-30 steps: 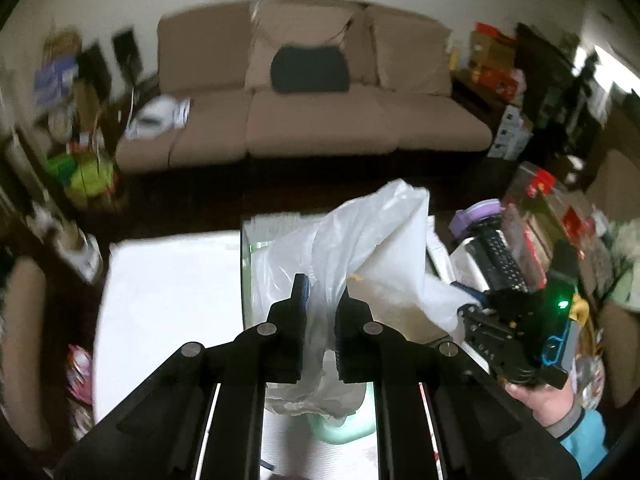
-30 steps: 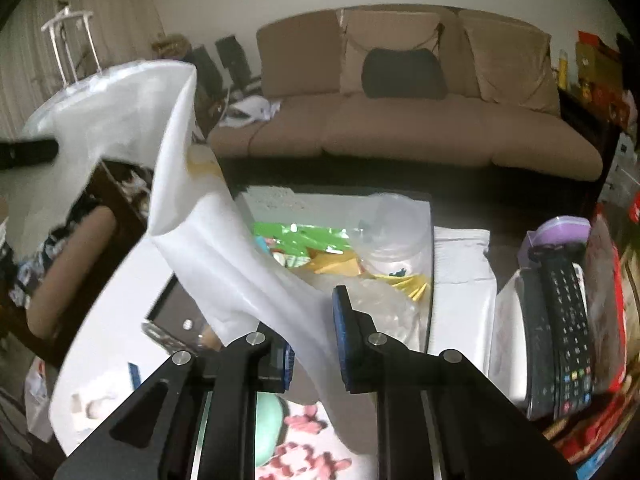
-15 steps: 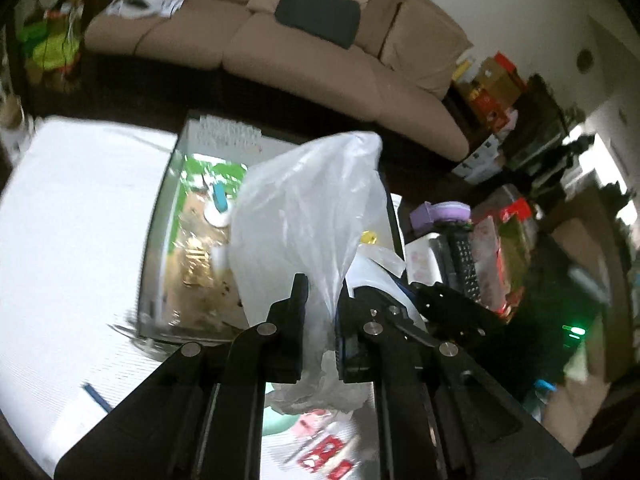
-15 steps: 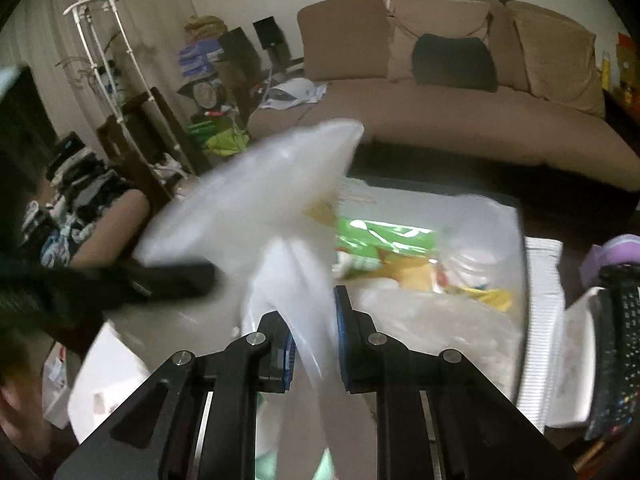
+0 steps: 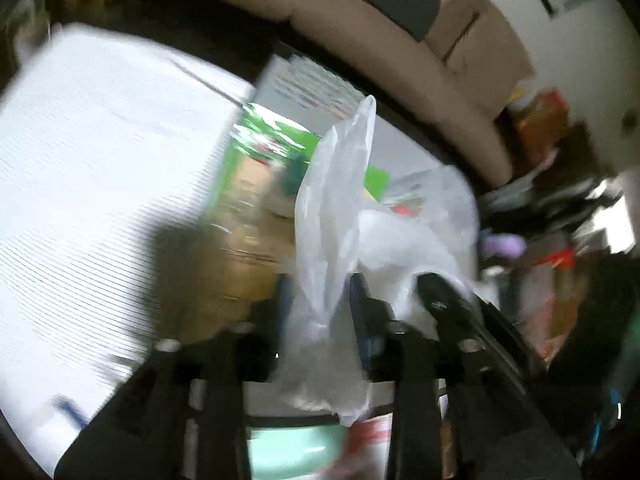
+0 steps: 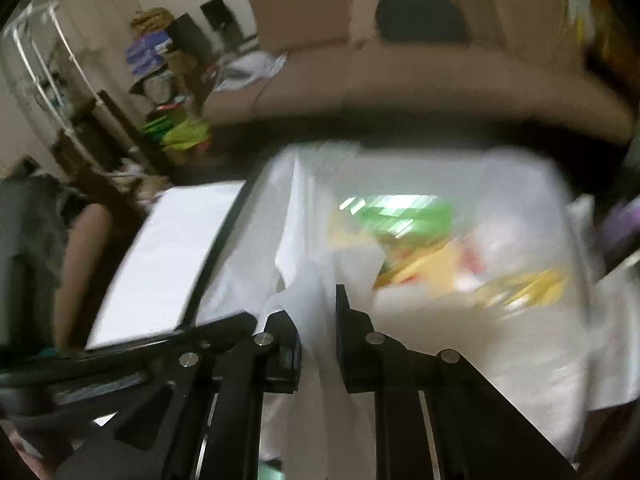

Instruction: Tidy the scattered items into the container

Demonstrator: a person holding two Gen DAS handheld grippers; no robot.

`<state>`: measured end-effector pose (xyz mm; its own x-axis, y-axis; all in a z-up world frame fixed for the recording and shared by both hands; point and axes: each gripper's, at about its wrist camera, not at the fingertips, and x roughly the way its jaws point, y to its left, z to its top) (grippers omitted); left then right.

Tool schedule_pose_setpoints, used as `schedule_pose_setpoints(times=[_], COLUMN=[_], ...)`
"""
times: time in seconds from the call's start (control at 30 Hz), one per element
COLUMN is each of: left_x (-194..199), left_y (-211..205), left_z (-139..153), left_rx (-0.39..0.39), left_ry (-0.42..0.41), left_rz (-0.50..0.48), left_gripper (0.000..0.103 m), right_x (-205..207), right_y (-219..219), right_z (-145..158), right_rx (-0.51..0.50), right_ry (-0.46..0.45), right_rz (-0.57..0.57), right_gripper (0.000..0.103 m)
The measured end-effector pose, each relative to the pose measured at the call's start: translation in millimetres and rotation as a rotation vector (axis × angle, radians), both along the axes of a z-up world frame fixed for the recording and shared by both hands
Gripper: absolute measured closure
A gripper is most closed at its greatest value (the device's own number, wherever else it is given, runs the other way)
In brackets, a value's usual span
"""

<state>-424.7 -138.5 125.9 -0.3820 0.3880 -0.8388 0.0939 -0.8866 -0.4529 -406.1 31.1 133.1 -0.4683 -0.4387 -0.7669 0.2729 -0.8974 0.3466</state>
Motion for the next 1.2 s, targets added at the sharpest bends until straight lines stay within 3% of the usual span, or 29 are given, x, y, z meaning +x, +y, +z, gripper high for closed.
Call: schedule_pose_setpoints(times=[0.1,0.13,0.17,0.23,0.33,0.4,0.53,0.63,0.73,0.8,0.87,0.97,1.1,1.2], left_x=[18.8,21.7,23.9,28.5,33.6,37.8,47.7,58.6,70.4,77.4,84.5,93.4,101.4,110.8], left_y=[-14.3,-20.4,-28.5,-41.6,-43.6,-43.6,-39.0,-43.7,-48.1,-50.0,-52.1,-50.1,-48.7,-53.6], left_z=[40.0,46.6,50.9,55.5,58.9,60.4,63.4,65.4,66.5,65.5,64.3,60.2,58.3,57.8], left_rx=[-0.092,-0.103,-0.099,-0.068,-0.074,-0.064,-0.105,-0.114,-0.142,-0.143,-0.128,-0.131,-0.141,-0.129], left_ry=[0.130,0.140,0.134,0.136,0.125,0.126,0.147,0.161,0.181,0.191,0.195,0.196,0.202,0.209], left_rz=[-0.053,-0.036,-0.013,0.012,0.012,0.010,-0.006,0.002,-0.004,-0.007,-0.010,-0.035,-0.051,-0.048], left_gripper=[0.025,0.016,0.016,0.016,0.016,0.016,0.016,0.016,0.016,0.016,0.016,0.016,0.016,0.016], right_x=[1.3,2.8,4.0,8.2,14.8,12.3,0.4,-7.0,-6.4,-4.5,0.9,6.5,6.8,5.1], right_y=[-5.7,-8.2,-9.1,-7.2,0.2,-0.2,-22.6,-37.8,-41.5,-32.3,-13.1,6.3,11.0,-15.4], right_z=[-7.5,-5.9,-3.2,5.2,18.1,16.1,-21.8,-43.3,-43.7,-30.6,-6.8,13.3,-6.6,-30.1], right_rx=[-0.094,-0.099,-0.115,-0.192,-0.297,-0.304,-0.316,-0.364,-0.392,-0.406,-0.390,-0.260,-0.263,-0.289], right_ry=[-0.050,-0.049,-0.050,-0.039,-0.021,-0.054,-0.209,-0.274,-0.282,-0.242,-0.166,-0.124,-0.234,-0.310], right_rz=[0.055,0.073,0.089,0.114,0.115,0.099,0.089,0.059,0.067,0.066,0.058,0.061,0.105,0.139], right_gripper=[0.079,0.066,0.055,0.046,0.046,0.045,0.045,0.045,0.045,0.045,0.043,0.029,0.029,0.029])
